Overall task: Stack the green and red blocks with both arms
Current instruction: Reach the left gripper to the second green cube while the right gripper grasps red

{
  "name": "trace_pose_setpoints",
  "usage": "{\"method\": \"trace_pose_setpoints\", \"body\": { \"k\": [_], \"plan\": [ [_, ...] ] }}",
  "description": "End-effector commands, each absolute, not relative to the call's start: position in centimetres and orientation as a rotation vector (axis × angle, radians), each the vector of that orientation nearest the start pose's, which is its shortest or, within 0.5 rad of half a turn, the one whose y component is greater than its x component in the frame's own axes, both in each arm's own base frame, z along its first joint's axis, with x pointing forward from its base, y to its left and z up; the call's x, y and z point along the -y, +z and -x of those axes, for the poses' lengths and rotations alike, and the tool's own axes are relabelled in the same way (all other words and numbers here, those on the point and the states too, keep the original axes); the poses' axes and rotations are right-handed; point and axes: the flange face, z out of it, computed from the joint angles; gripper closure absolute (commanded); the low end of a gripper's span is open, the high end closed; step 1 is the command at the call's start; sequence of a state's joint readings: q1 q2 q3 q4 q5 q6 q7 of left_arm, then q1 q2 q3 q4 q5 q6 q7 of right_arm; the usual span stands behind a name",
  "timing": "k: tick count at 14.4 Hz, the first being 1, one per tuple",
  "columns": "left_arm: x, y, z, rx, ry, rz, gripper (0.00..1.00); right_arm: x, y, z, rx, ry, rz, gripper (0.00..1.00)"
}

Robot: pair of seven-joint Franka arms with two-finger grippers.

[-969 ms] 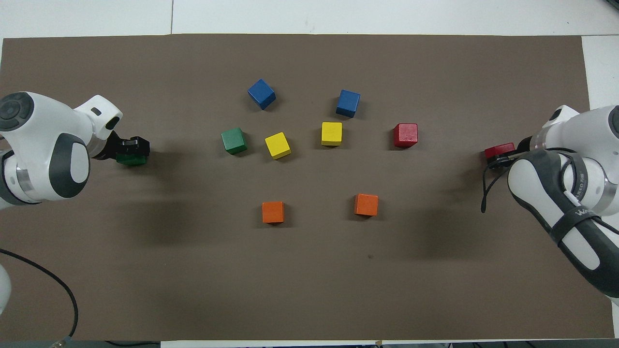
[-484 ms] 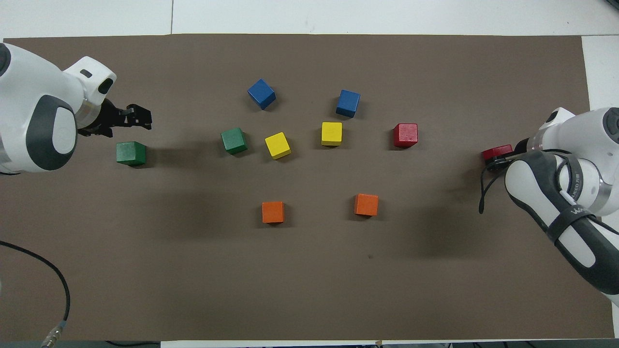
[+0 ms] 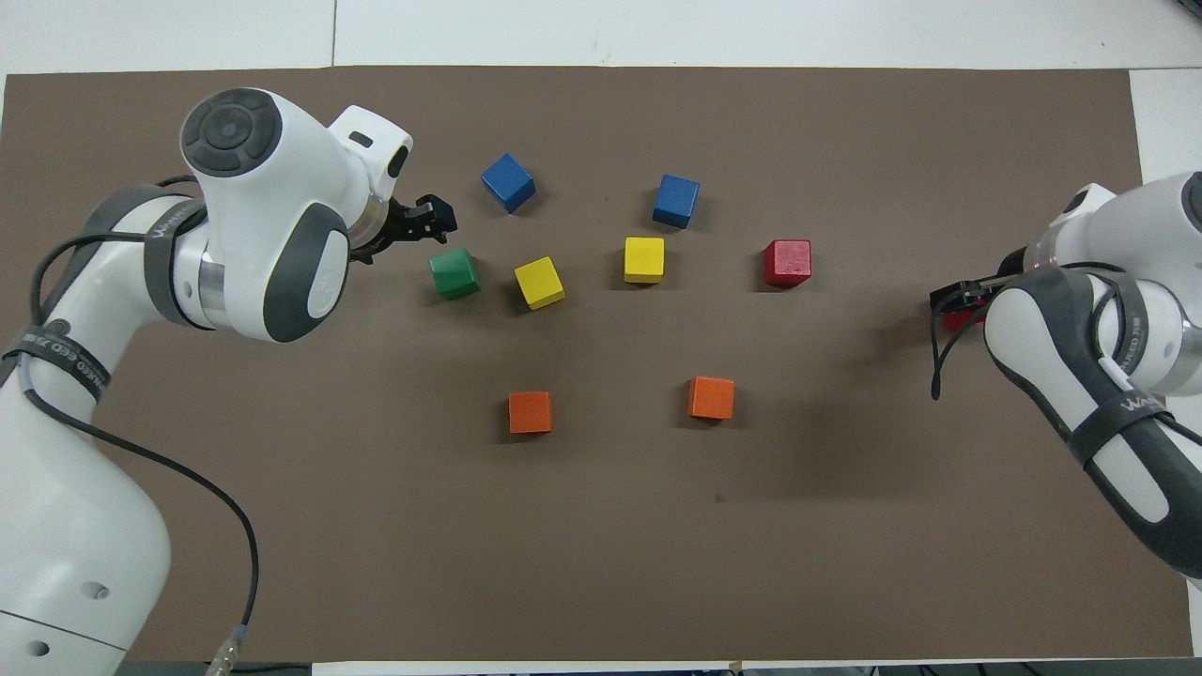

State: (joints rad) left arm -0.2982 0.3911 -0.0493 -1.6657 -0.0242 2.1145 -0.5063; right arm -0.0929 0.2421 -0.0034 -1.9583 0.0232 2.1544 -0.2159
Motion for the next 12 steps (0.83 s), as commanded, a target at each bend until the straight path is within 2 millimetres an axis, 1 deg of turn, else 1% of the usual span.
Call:
{"method": "trace_pose_setpoints", "body": {
  "k": [1,2,3,4,5,6,7,8,9,11,12],
  "plan": [
    [24.0,36.2,-63.0,0.267,-0.074,3.176,0.0,2.0,40.1,-62.0,0.142,0.067,3.116,0.0],
    [24.4,35.2,-62.4,0.255,-0.064,3.174,0.0,0.2,40.7,-62.7,0.149,0.054,3.118,0.0],
    [25.1,34.5,-61.7,0.233,-0.051,3.172,0.0,-1.6,40.7,-63.1,0.139,0.036,3.128,0.0],
    [25.2,34.2,-61.5,0.23,-0.042,3.17,0.0,-3.6,40.7,-63.3,0.137,0.016,3.159,0.0],
    [25.2,34.1,-61.5,0.23,-0.04,3.169,0.0,-6.1,40.8,-63.7,0.125,-0.011,3.193,0.0],
    [25.2,33.9,-61.4,0.23,-0.035,3.168,0.0,-7.5,40.7,-64.2,0.091,-0.02,3.198,0.0],
    [25.3,33.4,-61.2,0.235,-0.029,3.166,0.0,-8.6,40.2,-64.5,0.067,-0.024,3.195,0.0],
    [25.4,33.3,-61.2,0.251,-0.04,3.17,0.0,-9.6,39.9,-64.9,0.055,-0.027,3.192,0.0],
    [25.3,33.1,-61.1,0.281,-0.042,3.168,0.0,-10.2,39.7,-65.1,0.031,-0.042,3.188,0.0],
    [25.2,32.3,-60.8,0.325,-0.05,3.167,0.0,-11.0,39.0,-65.2,-0.021,-0.045,3.181,0.0],
    [25.2,32.1,-60.8,0.382,-0.072,3.169,0.0,-11.5,38.5,-65.2,-0.054,-0.044,3.177,0.0]
  ]
}}
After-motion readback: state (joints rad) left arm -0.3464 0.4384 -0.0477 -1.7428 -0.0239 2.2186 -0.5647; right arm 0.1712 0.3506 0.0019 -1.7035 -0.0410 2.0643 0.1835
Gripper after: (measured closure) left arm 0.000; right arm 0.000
